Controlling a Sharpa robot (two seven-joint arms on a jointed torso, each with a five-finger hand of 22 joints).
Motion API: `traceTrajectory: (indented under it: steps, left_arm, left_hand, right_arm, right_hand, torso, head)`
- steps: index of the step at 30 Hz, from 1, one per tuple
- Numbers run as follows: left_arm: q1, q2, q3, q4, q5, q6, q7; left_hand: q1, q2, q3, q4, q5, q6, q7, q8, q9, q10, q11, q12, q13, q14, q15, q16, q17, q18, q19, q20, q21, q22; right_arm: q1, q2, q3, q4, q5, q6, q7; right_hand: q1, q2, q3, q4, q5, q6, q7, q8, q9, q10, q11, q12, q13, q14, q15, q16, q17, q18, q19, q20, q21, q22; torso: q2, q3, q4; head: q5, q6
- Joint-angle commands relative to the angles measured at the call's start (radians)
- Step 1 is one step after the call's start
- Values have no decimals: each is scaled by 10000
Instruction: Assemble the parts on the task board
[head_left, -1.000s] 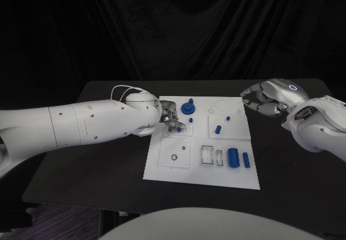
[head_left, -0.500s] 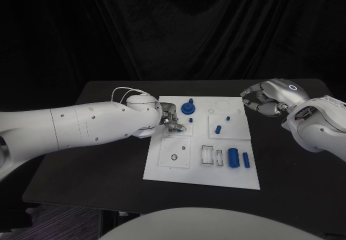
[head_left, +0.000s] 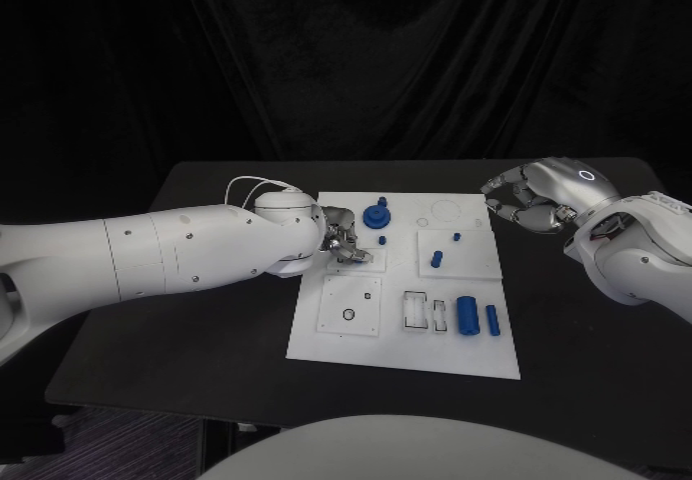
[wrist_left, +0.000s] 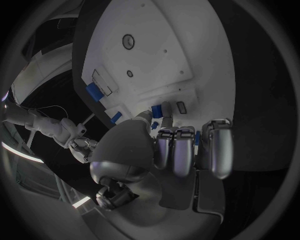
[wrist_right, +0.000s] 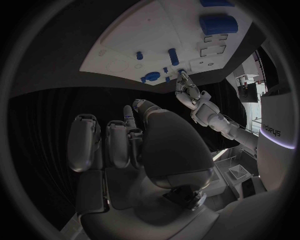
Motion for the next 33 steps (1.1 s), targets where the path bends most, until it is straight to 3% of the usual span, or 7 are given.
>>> traceTrajectory:
  steps: [1,11,16,23,33]
  left_arm:
    - [-47,16,-7,-29,41,-52,229]
    - [-79,24,-7,-72,41,-128,321]
    - [-89,9,-7,-70,41,-170,357]
    - [-94,-16,-7,-56,41,-294,464]
    - [-96,-150,-7,42,53,-936,908]
  left_hand:
    - [107,-11,145,9,61,-25,38,-109,-61,1069,83,24,2626,1056,87,26,2633,-116,-25,67,-52,1408]
    - [163,-140,521,34,210,-61,109,-455,-392,1069,143,24,2626,1056,133,26,2633,-110,-42,105,-95,1410]
    - [259,-304,943,-39,651,31,119,-623,-585,1069,156,24,2626,1056,150,26,2633,-106,-48,126,-120,1426]
    - [372,-464,1466,-152,693,79,114,-713,-673,1069,149,24,2626,1056,145,26,2633,-104,-50,126,-137,1441]
    - [287,-935,2759,-391,717,221,106,-766,-685,1069,142,24,2626,1056,142,26,2633,-95,-67,123,-201,1466]
  right_arm:
    - [-19,-12,7,13,-31,21,-125]
    - [-19,-10,7,12,-30,33,-140]
    - [-20,-6,7,0,-30,55,-150]
    - [-21,8,7,-16,-30,78,-155]
    - [-21,4,7,-18,-30,102,-174]
  right_hand:
    - [-122,11,33,21,44,67,-20,-36,-17,842,0,-41,2460,684,27,-50,909,-145,195,18,-38,1898]
    - [-121,11,40,18,47,68,-21,-37,-18,841,-1,-42,2459,684,27,-52,907,-144,193,18,-43,1896]
    - [-116,13,49,12,53,68,-25,-37,-20,836,-3,-47,2455,683,26,-54,905,-145,194,18,-40,1897]
    - [-109,14,59,4,60,68,-29,-39,-22,835,-5,-48,2453,681,25,-64,896,-144,193,17,-45,1896]
    - [-109,14,59,4,60,68,-29,-39,-22,835,-5,-48,2453,681,25,-64,896,-144,193,17,-45,1896]
  torso:
    - [-2,4,4]
    - [-9,7,-8]
    - [-13,10,-4]
    - [-9,7,-5]
    - [-3,4,-3]
  head:
    - [-3,-2]
    - [3,-2]
    - [-1,-2]
    - [4,-2]
    - [-11,-2]
